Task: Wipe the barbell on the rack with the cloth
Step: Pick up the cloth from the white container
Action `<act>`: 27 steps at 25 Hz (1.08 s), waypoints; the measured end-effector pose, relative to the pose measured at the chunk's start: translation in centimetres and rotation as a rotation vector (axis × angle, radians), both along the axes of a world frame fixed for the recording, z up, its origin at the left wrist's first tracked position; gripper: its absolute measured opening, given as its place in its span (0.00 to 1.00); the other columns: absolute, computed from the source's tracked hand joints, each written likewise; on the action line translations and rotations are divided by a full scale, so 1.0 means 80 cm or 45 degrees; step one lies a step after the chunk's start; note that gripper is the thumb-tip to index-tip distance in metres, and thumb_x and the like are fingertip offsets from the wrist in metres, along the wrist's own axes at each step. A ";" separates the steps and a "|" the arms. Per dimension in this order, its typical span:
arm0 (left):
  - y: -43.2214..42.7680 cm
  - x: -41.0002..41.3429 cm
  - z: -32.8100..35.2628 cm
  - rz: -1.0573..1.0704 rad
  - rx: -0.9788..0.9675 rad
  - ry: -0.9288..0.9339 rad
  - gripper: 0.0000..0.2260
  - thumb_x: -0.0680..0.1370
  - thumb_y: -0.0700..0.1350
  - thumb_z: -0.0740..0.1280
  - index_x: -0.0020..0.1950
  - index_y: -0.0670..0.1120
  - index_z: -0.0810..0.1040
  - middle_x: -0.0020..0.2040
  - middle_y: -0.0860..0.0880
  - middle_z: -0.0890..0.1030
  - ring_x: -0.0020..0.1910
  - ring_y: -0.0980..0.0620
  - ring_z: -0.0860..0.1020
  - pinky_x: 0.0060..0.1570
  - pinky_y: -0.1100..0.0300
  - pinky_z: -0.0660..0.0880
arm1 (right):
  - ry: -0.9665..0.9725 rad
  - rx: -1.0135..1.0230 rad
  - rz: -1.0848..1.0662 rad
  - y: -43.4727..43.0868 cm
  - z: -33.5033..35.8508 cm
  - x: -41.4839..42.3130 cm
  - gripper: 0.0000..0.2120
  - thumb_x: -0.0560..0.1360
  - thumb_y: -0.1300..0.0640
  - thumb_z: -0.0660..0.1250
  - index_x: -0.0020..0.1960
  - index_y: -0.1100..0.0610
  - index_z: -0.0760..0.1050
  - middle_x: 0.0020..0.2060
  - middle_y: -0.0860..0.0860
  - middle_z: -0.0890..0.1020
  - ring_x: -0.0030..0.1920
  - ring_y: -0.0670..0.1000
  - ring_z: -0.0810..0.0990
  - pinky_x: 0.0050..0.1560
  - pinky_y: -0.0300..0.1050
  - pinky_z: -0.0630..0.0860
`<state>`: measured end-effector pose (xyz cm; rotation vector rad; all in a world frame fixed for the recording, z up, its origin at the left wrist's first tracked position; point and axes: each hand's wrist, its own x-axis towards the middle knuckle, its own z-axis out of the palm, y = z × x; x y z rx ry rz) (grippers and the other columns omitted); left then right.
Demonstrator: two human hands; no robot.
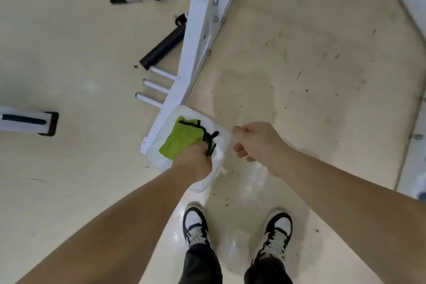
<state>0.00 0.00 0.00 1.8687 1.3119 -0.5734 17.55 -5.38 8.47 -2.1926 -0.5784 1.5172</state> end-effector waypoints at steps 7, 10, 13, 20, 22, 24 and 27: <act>0.031 0.009 -0.138 0.098 0.144 0.404 0.32 0.74 0.60 0.72 0.70 0.44 0.66 0.67 0.42 0.68 0.64 0.40 0.72 0.52 0.49 0.75 | 0.090 -0.046 0.121 0.001 -0.138 -0.030 0.15 0.81 0.53 0.63 0.52 0.64 0.81 0.45 0.62 0.86 0.40 0.53 0.82 0.52 0.57 0.82; 0.038 -0.002 -0.142 0.145 0.295 0.321 0.15 0.78 0.44 0.67 0.63 0.44 0.70 0.63 0.41 0.72 0.58 0.41 0.74 0.52 0.49 0.75 | 0.153 -0.114 -0.011 -0.004 -0.147 -0.021 0.11 0.82 0.55 0.62 0.52 0.60 0.81 0.44 0.58 0.87 0.38 0.52 0.82 0.44 0.49 0.80; 0.044 0.009 -0.094 0.313 0.211 0.131 0.07 0.79 0.40 0.62 0.57 0.44 0.72 0.53 0.43 0.80 0.46 0.44 0.76 0.44 0.53 0.74 | 0.225 -0.134 -0.128 -0.008 -0.116 -0.008 0.09 0.82 0.54 0.63 0.54 0.56 0.80 0.46 0.57 0.86 0.40 0.52 0.82 0.45 0.50 0.82; 0.005 0.147 0.196 0.625 0.027 -0.619 0.07 0.79 0.37 0.62 0.41 0.42 0.70 0.34 0.48 0.73 0.31 0.53 0.71 0.27 0.68 0.67 | 0.511 0.018 -0.535 -0.029 0.092 0.077 0.19 0.79 0.37 0.65 0.59 0.49 0.82 0.54 0.52 0.87 0.53 0.55 0.87 0.59 0.54 0.82; -0.016 0.187 0.300 0.729 -0.041 -0.776 0.05 0.79 0.37 0.63 0.43 0.41 0.74 0.35 0.48 0.76 0.30 0.57 0.72 0.28 0.69 0.68 | 0.574 0.063 -0.581 -0.044 0.184 0.116 0.26 0.76 0.30 0.64 0.59 0.49 0.84 0.51 0.53 0.88 0.51 0.55 0.88 0.58 0.53 0.81; -0.045 0.222 0.403 0.822 -0.170 -0.945 0.05 0.79 0.39 0.64 0.49 0.45 0.80 0.39 0.51 0.83 0.35 0.60 0.79 0.35 0.67 0.75 | 0.581 0.175 -0.538 -0.067 0.275 0.150 0.31 0.72 0.27 0.65 0.61 0.49 0.83 0.53 0.53 0.88 0.54 0.55 0.87 0.60 0.53 0.79; -0.089 0.269 0.548 0.783 -0.422 -1.108 0.12 0.81 0.36 0.64 0.55 0.48 0.85 0.50 0.51 0.88 0.50 0.55 0.86 0.52 0.57 0.82 | 0.507 0.454 -0.572 -0.111 0.421 0.199 0.24 0.74 0.42 0.71 0.65 0.54 0.80 0.56 0.53 0.87 0.56 0.52 0.86 0.60 0.52 0.80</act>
